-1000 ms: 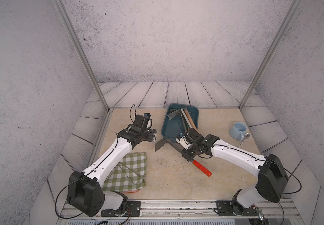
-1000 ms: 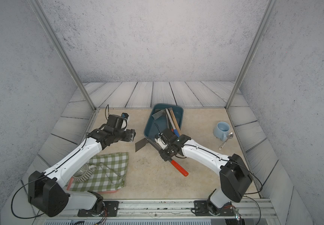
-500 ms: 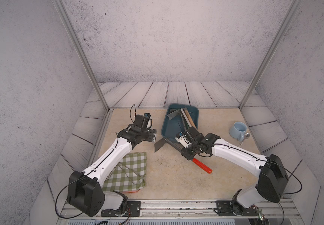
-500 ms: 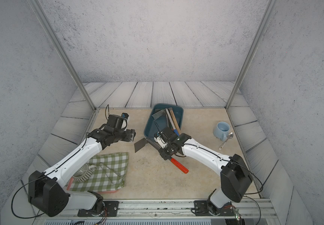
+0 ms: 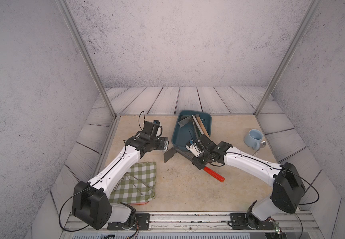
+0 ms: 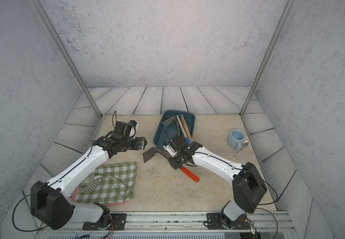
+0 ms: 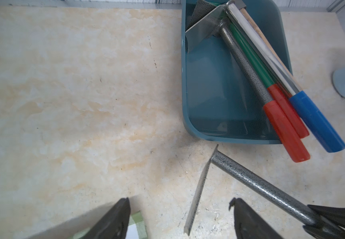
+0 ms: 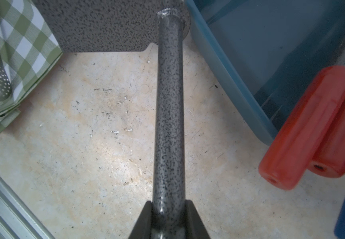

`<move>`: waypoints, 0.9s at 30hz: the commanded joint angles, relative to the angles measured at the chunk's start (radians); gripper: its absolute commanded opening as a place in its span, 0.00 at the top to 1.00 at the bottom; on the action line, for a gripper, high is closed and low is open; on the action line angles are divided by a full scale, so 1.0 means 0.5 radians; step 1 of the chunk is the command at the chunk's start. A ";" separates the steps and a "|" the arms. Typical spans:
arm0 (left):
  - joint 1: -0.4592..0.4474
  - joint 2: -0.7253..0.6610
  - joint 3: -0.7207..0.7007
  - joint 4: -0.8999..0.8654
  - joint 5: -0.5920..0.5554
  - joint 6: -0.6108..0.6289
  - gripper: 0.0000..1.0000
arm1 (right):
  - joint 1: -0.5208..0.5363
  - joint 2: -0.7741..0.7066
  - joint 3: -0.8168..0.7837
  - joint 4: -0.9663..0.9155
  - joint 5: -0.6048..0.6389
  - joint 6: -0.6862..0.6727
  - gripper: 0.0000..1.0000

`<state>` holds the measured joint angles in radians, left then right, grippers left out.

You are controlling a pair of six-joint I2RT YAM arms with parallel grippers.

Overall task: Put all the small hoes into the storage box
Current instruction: Pick up the hoe from the center of the board.

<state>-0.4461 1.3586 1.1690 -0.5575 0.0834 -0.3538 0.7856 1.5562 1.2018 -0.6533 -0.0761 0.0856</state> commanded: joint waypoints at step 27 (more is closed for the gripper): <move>-0.013 -0.276 -0.325 0.164 0.558 -1.009 0.18 | -0.007 -0.156 -0.014 0.267 -0.014 0.028 1.00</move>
<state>-0.4473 1.2350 1.0199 -0.4900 0.3664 -0.8383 0.7841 1.5162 1.1973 -0.5777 -0.0525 0.0925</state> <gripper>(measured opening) 0.824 0.255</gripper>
